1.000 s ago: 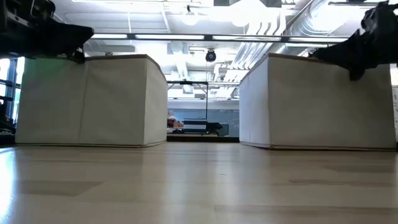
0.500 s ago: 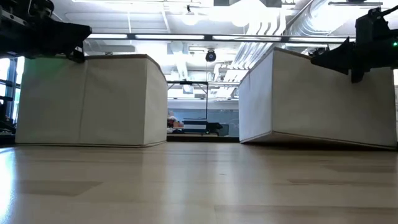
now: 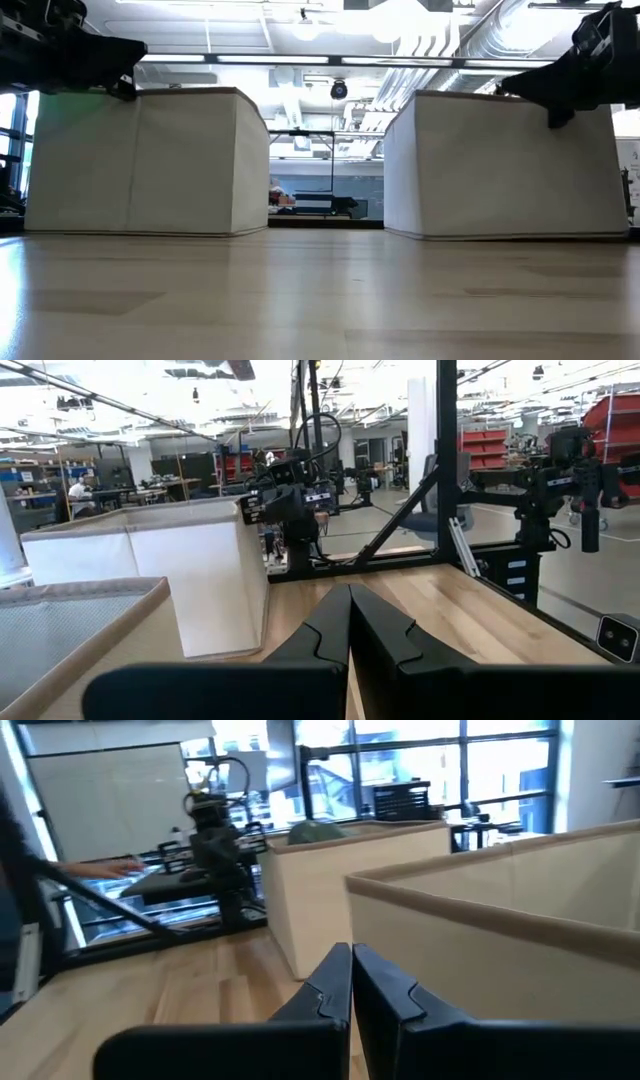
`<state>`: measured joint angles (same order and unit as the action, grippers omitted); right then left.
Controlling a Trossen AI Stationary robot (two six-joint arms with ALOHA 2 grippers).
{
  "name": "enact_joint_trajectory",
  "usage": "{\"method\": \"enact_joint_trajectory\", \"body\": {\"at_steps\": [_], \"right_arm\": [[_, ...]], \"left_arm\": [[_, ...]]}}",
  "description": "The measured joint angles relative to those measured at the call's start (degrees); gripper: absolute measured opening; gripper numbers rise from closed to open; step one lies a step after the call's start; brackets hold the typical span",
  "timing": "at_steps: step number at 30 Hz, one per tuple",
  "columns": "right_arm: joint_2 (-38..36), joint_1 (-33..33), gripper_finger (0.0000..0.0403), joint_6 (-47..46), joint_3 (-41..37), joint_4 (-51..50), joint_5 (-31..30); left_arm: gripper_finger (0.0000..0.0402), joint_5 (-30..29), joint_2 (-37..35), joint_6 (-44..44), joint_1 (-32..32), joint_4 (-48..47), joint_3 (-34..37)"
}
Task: Sort clothes
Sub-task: Return to Home Position
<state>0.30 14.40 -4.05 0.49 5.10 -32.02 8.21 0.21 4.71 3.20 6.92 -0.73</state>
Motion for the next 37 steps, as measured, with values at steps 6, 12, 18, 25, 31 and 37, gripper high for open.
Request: {"method": "enact_joint_trajectory", "body": {"at_steps": [6, 12, 18, 25, 31, 37], "right_arm": [[0.00, 0.02, 0.0000, 0.01, 0.00, 0.04, 0.84], [0.00, 0.02, 0.0000, 0.01, 0.00, 0.09, 1.03], [0.00, 0.04, 0.0000, 0.01, 0.00, 0.13, 1.04], [0.00, 0.04, 0.0000, 0.01, 0.00, 0.15, 1.04], [0.00, 0.04, 0.0000, 0.01, 0.00, 0.15, 1.06], [0.00, 0.04, 0.0000, 0.03, 0.00, 0.15, 1.06]], "left_arm": [[0.0000, 0.00, 0.00, 0.00, 0.00, 0.00, 0.00], [0.0000, 0.00, 0.00, 0.00, 0.00, 0.00, 0.00], [0.0000, 0.00, 0.02, 0.00, 0.00, 0.00, 0.00], [0.0000, 0.00, 0.00, 0.00, 0.01, 0.01, 0.00], [0.0000, -0.02, 0.00, 0.00, 0.02, 0.02, 0.00], [0.0000, -0.01, 0.00, -0.01, 0.02, 0.02, 0.00]]}}
